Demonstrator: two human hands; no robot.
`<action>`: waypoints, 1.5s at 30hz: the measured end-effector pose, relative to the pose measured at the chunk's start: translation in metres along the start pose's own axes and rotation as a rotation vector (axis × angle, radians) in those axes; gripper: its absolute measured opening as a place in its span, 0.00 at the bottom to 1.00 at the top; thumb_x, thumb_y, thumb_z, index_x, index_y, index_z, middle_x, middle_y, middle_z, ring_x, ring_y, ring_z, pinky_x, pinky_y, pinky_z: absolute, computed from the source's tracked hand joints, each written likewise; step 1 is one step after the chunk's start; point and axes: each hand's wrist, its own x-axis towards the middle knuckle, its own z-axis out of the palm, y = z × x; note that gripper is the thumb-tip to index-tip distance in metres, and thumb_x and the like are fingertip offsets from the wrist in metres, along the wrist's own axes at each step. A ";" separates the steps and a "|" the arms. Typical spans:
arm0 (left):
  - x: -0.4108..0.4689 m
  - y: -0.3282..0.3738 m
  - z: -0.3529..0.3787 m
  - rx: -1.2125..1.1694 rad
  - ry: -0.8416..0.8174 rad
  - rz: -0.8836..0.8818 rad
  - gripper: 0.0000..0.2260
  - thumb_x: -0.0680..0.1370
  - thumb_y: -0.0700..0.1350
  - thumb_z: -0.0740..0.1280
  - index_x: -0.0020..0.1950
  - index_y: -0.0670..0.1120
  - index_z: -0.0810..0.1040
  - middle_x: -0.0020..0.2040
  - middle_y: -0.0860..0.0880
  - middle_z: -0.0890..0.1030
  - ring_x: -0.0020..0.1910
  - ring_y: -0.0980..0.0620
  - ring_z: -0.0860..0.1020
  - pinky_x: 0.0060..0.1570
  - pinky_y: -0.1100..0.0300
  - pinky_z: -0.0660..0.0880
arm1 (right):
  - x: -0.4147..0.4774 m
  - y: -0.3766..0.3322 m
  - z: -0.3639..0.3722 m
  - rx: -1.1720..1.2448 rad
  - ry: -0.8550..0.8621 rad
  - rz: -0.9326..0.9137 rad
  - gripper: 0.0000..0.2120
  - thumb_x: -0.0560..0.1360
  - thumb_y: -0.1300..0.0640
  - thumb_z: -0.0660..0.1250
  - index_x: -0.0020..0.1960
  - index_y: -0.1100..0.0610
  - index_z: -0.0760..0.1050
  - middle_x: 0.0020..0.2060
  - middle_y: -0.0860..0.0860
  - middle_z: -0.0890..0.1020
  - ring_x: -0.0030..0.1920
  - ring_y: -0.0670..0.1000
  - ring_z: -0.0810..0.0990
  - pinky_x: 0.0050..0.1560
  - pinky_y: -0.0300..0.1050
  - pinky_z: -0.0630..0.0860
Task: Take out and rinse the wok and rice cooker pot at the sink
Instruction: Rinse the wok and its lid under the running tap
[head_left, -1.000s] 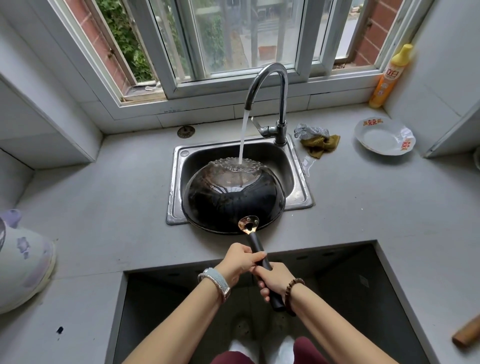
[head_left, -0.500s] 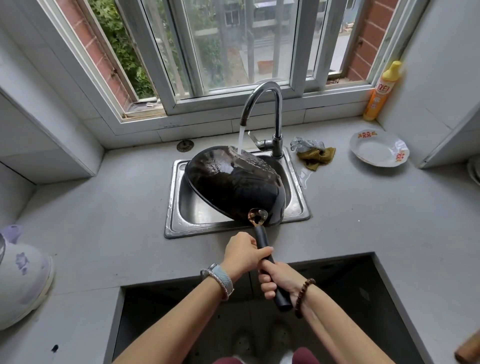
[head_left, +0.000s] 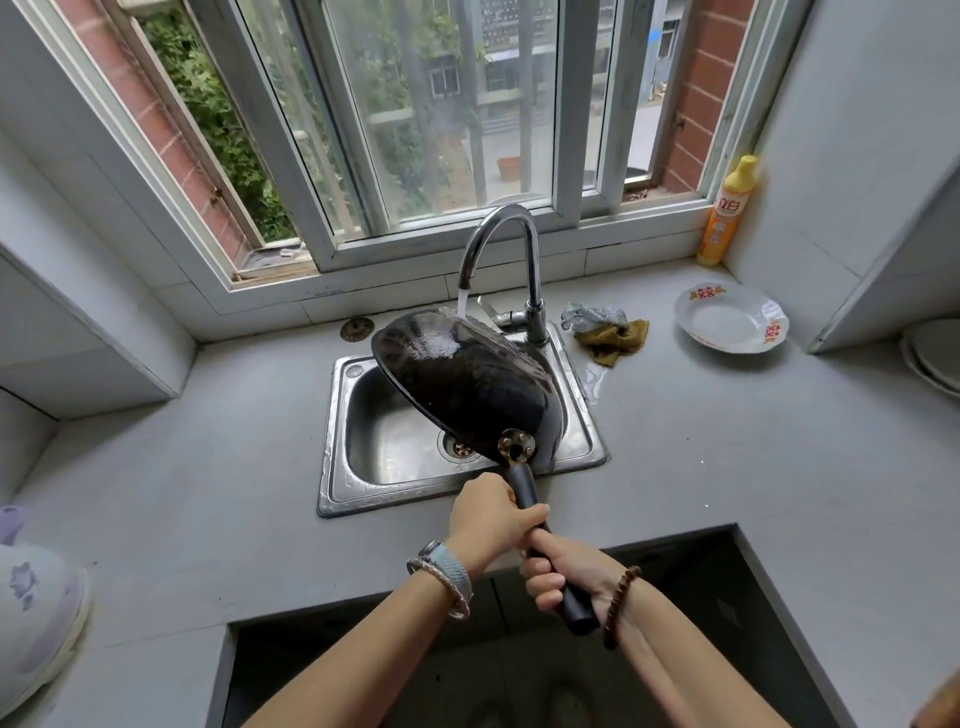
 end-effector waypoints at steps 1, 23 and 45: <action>0.000 0.004 -0.001 0.020 0.010 0.012 0.22 0.71 0.56 0.71 0.26 0.48 0.66 0.24 0.53 0.69 0.25 0.55 0.67 0.27 0.61 0.63 | -0.002 -0.002 -0.002 0.018 -0.008 0.009 0.14 0.79 0.51 0.62 0.39 0.57 0.65 0.23 0.47 0.64 0.17 0.42 0.61 0.15 0.33 0.59; 0.007 0.015 -0.001 0.006 0.013 0.006 0.19 0.69 0.57 0.70 0.27 0.47 0.68 0.25 0.52 0.71 0.28 0.53 0.70 0.29 0.60 0.65 | -0.014 -0.021 -0.009 -0.032 -0.028 0.065 0.12 0.79 0.54 0.62 0.40 0.57 0.67 0.24 0.47 0.63 0.18 0.41 0.61 0.16 0.32 0.60; -0.016 -0.055 0.021 -0.328 -0.112 -0.215 0.25 0.71 0.54 0.72 0.23 0.48 0.61 0.23 0.50 0.65 0.27 0.51 0.62 0.31 0.59 0.62 | 0.014 0.020 0.015 -0.374 0.165 0.079 0.03 0.78 0.62 0.60 0.45 0.58 0.70 0.25 0.49 0.69 0.20 0.44 0.65 0.20 0.35 0.65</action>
